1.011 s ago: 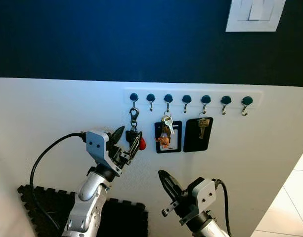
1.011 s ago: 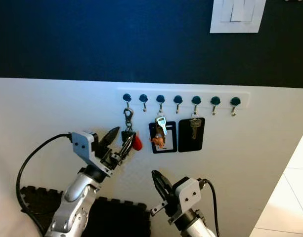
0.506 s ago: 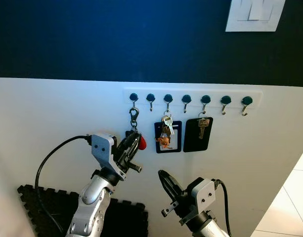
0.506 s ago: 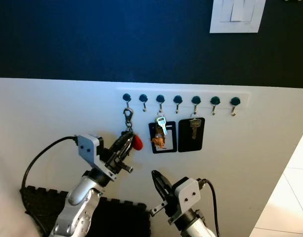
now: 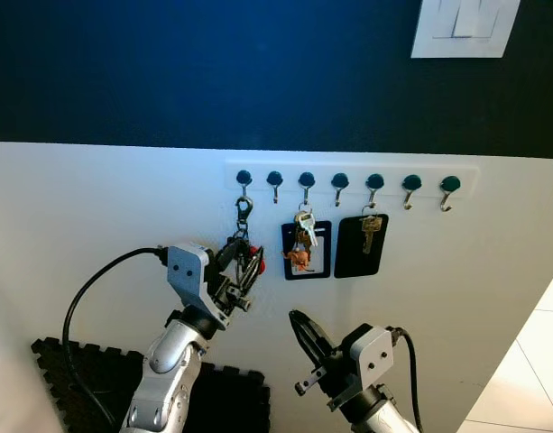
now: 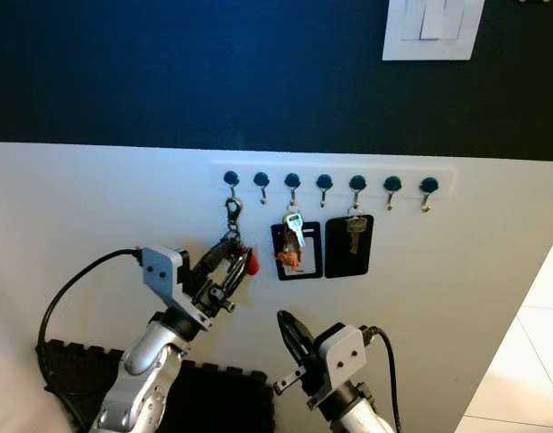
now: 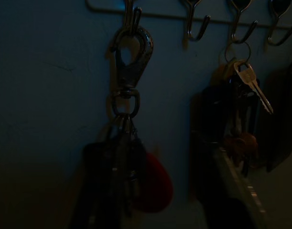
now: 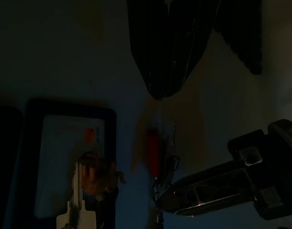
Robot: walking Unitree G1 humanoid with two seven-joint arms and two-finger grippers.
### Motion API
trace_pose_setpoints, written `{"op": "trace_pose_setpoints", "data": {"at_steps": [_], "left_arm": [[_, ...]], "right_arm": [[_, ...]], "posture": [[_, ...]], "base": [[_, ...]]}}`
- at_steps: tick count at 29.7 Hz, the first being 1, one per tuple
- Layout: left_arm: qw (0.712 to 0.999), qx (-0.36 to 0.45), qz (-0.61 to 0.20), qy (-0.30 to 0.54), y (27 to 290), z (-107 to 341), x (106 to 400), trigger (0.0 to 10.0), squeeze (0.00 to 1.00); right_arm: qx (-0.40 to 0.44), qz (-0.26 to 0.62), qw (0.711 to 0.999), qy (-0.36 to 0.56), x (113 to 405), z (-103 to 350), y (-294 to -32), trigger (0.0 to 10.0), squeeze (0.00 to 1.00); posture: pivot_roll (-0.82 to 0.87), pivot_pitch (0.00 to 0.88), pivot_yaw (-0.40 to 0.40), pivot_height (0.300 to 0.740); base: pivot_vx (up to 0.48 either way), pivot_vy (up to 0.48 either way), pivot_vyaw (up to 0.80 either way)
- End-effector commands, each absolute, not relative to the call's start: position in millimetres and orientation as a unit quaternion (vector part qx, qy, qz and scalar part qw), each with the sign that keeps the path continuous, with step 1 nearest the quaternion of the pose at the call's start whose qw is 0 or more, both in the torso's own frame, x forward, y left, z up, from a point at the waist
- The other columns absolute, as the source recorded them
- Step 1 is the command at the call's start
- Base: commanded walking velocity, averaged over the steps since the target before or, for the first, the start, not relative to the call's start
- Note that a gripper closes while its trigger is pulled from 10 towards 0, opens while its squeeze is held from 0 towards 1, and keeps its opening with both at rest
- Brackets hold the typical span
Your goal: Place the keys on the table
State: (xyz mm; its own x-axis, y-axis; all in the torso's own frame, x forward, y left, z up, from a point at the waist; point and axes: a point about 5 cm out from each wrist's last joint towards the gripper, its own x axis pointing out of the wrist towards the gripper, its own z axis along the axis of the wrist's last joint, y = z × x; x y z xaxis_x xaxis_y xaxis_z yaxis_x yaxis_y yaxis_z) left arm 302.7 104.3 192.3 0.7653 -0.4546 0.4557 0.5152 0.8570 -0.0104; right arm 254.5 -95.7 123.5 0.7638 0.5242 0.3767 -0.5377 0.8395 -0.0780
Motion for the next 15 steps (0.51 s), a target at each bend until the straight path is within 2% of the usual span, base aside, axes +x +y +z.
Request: {"op": "trace_pose_setpoints", "data": {"at_steps": [1,15], "left_arm": [[0.936,-0.068,-0.252,-0.234,104.8,194.9,301.7,10.0,0.00],[0.929,-0.081,-0.272,-0.239,103.1,195.5,296.6,10.0,0.00]], "right_arm": [[0.018,0.283,0.940,-0.188,255.0,121.3,-94.8,10.0,0.00],[0.018,0.286,0.940,-0.186,254.9,120.1,-93.8,10.0,0.00]], "posture": [[0.03,0.043,0.035,0.740],[0.04,0.040,0.032,0.740]], "base": [[0.000,0.000,0.00],[0.000,0.000,0.00]]}}
